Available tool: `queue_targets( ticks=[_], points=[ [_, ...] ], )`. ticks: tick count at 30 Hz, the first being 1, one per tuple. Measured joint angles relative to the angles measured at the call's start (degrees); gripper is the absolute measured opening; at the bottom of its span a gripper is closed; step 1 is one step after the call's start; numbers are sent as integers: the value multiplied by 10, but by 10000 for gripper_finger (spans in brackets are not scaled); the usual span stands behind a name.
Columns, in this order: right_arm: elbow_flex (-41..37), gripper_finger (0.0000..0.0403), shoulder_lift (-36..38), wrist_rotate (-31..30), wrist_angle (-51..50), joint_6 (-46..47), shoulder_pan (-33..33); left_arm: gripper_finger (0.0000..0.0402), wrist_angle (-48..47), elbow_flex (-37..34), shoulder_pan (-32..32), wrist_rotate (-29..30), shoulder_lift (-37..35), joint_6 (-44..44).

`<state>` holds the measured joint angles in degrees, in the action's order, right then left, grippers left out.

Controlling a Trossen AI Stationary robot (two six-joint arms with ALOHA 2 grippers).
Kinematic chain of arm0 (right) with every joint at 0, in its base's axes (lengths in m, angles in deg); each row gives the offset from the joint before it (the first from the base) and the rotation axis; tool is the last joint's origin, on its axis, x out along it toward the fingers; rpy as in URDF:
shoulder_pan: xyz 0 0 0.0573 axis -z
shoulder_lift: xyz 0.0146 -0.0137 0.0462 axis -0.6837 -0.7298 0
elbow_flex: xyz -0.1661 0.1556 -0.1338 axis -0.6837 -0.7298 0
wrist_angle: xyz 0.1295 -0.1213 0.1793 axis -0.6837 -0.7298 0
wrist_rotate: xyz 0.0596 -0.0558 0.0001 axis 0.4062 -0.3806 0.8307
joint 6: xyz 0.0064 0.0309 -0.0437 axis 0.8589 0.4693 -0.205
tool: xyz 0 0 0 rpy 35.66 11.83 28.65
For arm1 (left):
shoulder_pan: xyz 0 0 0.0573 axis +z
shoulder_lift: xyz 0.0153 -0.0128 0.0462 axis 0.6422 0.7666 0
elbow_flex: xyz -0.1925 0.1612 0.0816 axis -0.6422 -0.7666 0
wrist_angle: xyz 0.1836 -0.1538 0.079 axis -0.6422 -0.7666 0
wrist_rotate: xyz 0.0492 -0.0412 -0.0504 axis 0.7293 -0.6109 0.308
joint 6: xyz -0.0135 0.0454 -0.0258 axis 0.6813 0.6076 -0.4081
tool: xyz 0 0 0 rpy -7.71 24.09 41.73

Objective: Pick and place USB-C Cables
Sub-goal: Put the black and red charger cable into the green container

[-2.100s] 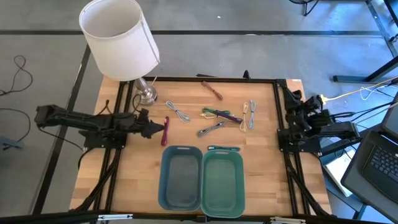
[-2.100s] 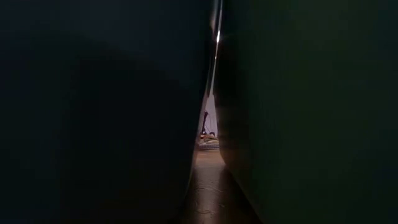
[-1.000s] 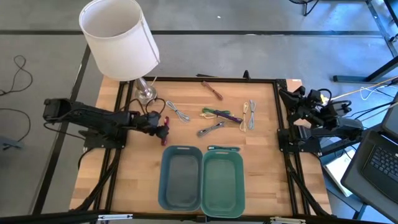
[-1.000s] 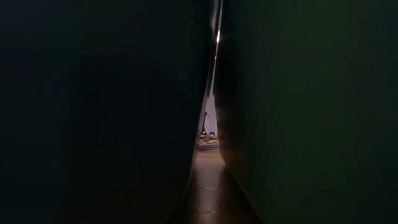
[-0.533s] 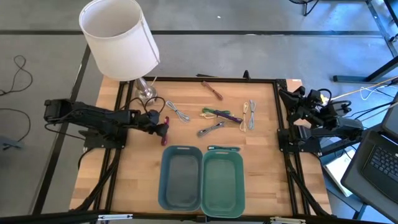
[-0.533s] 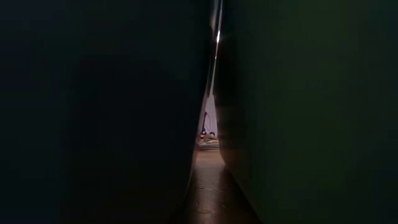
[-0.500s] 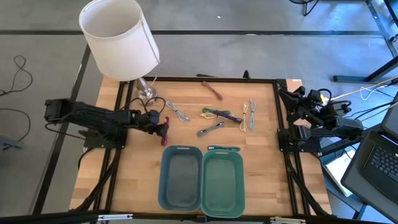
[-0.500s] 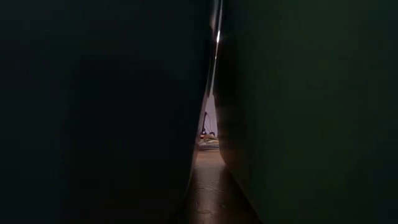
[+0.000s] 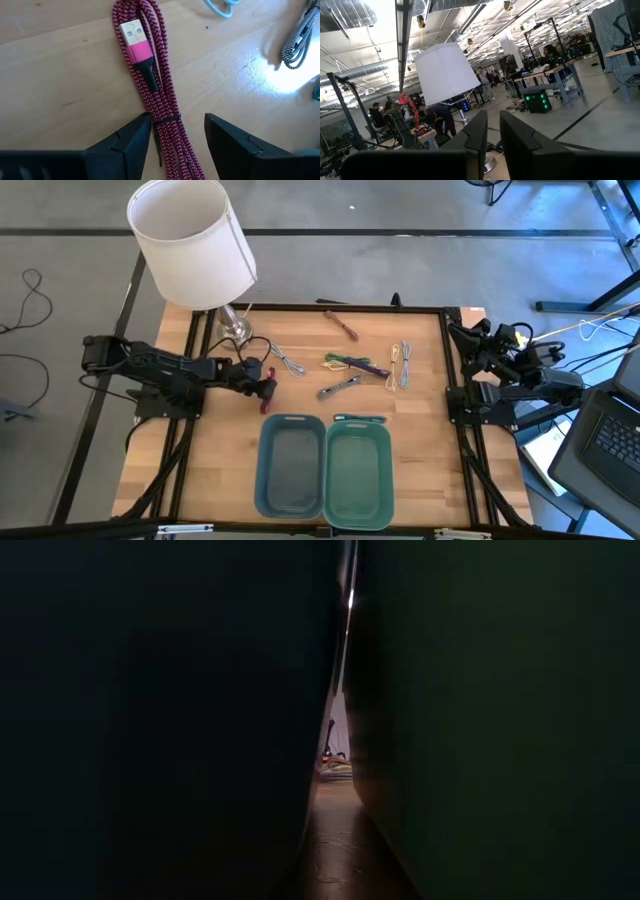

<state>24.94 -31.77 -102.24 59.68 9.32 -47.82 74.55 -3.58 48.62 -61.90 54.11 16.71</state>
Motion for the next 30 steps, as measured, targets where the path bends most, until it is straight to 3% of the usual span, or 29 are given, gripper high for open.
queue_targets(
  ticks=[5, 13, 22, 30],
  points=[
    [0, 55, 0, 0, 0, 0, 0, 164, -9, 0, 0, 17, 6, -27],
    [0, 55, 0, 0, 0, 0, 0, 19, -17, -1, 0, 34, 7, -31],
    [0, 55, 0, 0, -1, 0, 0, 3, -29, -4, -31, 41, -26, -20],
    [0, 55, 0, 0, -2, 0, 0, 2, -235, -6, -90, 56, -163, -70]
  ],
)
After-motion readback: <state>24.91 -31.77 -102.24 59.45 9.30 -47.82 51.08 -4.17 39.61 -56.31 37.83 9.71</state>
